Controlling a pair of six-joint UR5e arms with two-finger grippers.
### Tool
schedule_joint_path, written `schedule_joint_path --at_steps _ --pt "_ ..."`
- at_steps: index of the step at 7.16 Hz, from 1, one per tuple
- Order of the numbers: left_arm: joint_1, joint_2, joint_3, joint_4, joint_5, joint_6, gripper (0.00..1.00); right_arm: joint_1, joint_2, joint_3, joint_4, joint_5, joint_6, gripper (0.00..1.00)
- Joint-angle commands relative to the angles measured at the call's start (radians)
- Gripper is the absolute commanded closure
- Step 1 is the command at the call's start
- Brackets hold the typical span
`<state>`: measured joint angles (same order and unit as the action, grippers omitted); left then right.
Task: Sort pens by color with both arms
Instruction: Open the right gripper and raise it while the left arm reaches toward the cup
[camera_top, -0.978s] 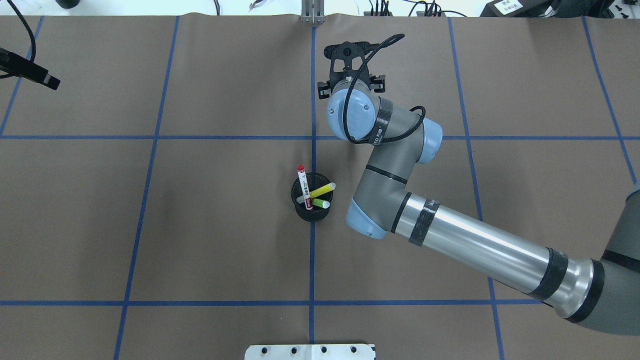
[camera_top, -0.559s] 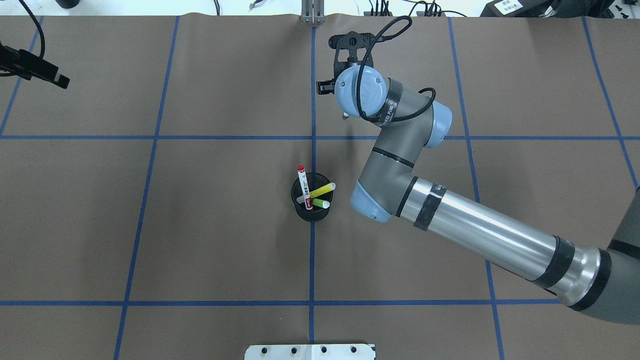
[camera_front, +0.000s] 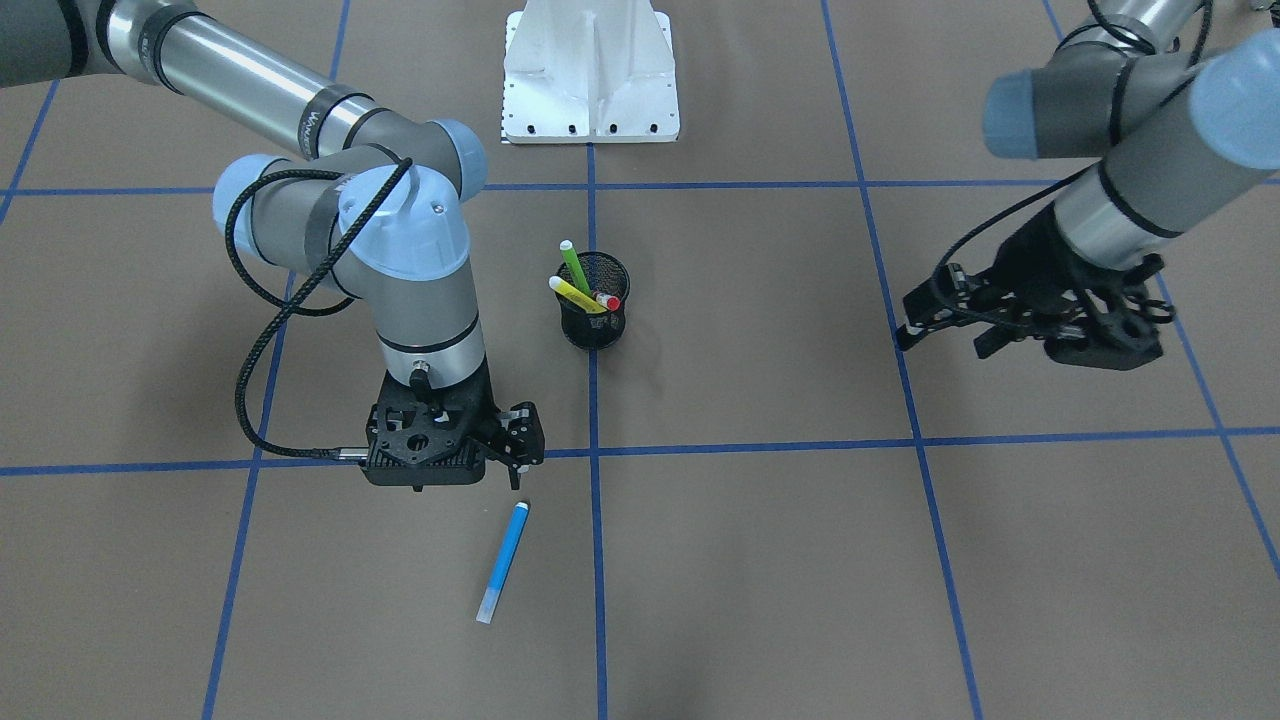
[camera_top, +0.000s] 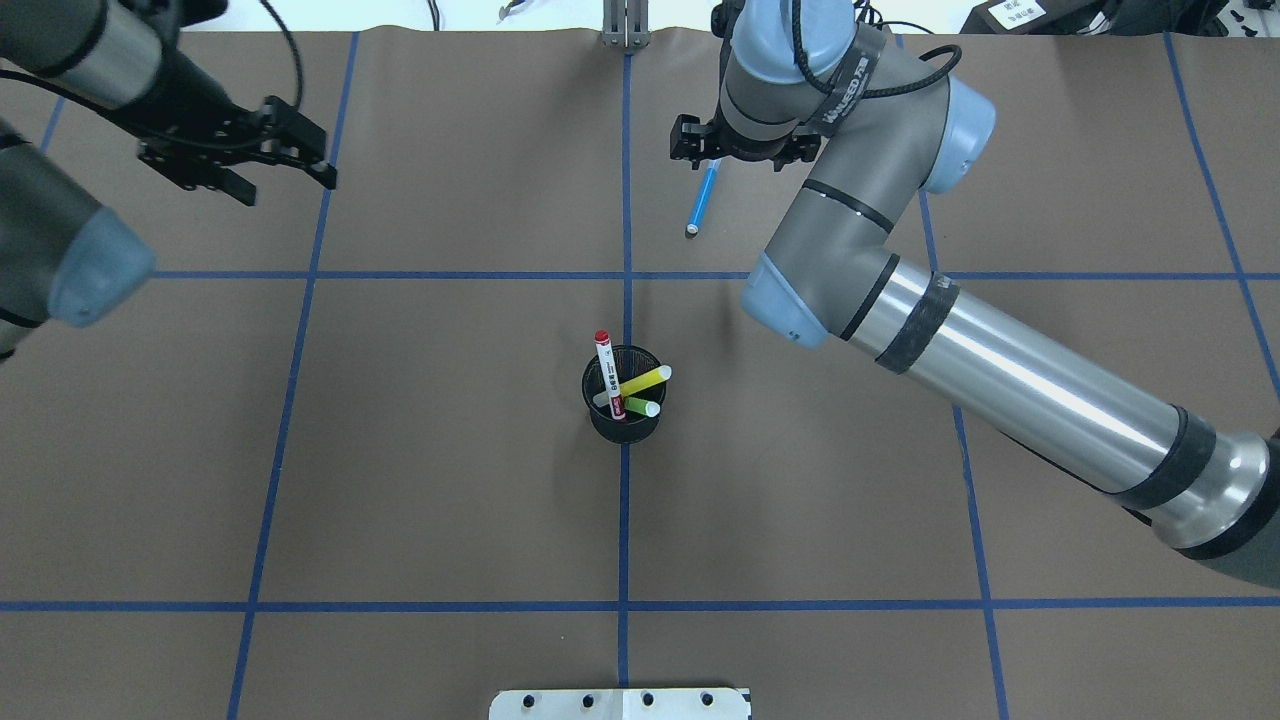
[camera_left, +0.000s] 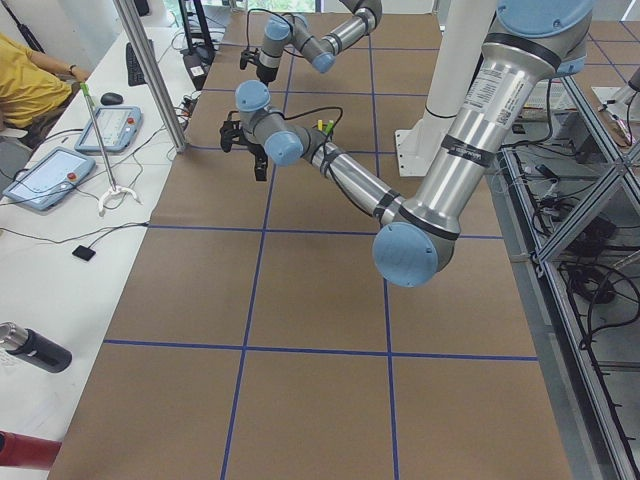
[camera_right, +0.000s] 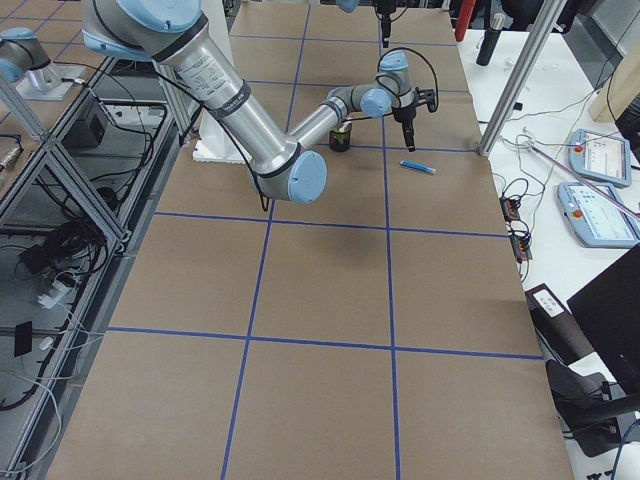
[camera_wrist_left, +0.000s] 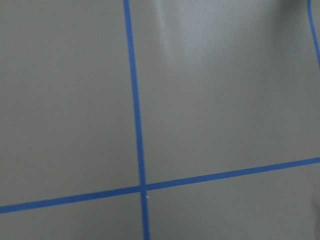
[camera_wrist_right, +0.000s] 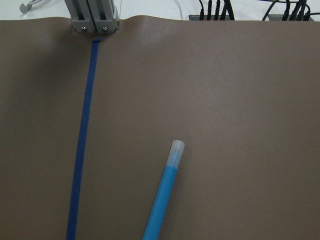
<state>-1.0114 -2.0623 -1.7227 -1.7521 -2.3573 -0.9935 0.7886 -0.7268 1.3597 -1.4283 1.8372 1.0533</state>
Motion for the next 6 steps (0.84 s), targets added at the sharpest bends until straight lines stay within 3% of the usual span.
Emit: schedule_joint_path --at_steps 1,3,4,6 --pt "0.12 -0.181 0.011 0.211 0.053 -0.102 0.0 0.064 -0.023 0.024 -0.101 0.182 -0.106 0.01" --pt "0.175 -0.332 0.072 0.382 0.056 -0.103 0.0 0.109 -0.112 0.135 -0.271 0.226 -0.327 0.01" --pt "0.216 -0.388 0.125 0.405 0.072 -0.103 0.0 0.122 -0.159 0.188 -0.279 0.229 -0.351 0.01" --pt "0.257 -0.519 0.333 0.404 0.099 -0.105 0.0 0.124 -0.164 0.196 -0.277 0.249 -0.351 0.01"
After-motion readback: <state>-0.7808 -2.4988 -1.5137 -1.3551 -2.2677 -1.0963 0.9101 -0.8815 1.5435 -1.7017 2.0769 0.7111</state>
